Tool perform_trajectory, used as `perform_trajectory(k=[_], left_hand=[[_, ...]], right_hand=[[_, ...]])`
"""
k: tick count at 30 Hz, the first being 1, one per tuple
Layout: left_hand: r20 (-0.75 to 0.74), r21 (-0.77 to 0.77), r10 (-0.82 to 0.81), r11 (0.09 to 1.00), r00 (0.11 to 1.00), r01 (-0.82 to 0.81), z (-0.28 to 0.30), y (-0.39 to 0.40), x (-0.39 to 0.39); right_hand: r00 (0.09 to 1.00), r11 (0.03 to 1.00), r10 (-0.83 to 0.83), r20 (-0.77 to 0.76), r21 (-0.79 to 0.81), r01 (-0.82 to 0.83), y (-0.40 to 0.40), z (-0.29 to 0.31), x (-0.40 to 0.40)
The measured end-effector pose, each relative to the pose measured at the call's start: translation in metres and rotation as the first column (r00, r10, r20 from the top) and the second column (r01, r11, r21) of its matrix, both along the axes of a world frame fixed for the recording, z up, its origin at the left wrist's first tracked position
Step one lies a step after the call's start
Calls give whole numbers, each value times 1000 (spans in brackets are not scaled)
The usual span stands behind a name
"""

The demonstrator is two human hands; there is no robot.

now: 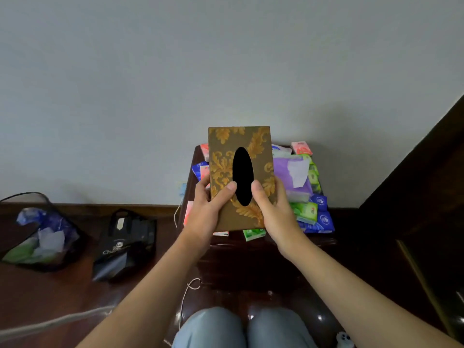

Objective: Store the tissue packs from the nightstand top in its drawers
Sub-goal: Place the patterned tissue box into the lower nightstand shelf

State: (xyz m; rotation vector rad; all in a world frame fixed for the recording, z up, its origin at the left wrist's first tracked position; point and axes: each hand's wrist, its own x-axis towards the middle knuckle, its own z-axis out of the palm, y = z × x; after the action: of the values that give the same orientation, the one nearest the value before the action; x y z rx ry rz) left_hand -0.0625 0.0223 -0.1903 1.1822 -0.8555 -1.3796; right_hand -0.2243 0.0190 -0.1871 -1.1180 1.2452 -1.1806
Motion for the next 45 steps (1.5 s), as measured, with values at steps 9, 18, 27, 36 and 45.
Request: perform_trajectory(k=[9,18,27,36,45], left_hand=[[37,-101,-37,994,999,40,17,126,-25],[119,-84,-92,991,989,102,42,189,-26],[85,-70,-124,989,989,130,32,197,-24],[-18,-57,-8,998,1000,7,-10,165,-27],[-93,0,71,997,993,-72,-51,117,-41]], right_hand=[[1000,996,24,20,-89,-23,123,21,-26],[999,988,33,-14,-149,-35,188,54,-35],[997,992,51,-64,-113,-58,186,48,-34],[991,991,131,19,-28,-131,145,1,-50],[967,935,-108,-232,308,178,120,-132,-121]])
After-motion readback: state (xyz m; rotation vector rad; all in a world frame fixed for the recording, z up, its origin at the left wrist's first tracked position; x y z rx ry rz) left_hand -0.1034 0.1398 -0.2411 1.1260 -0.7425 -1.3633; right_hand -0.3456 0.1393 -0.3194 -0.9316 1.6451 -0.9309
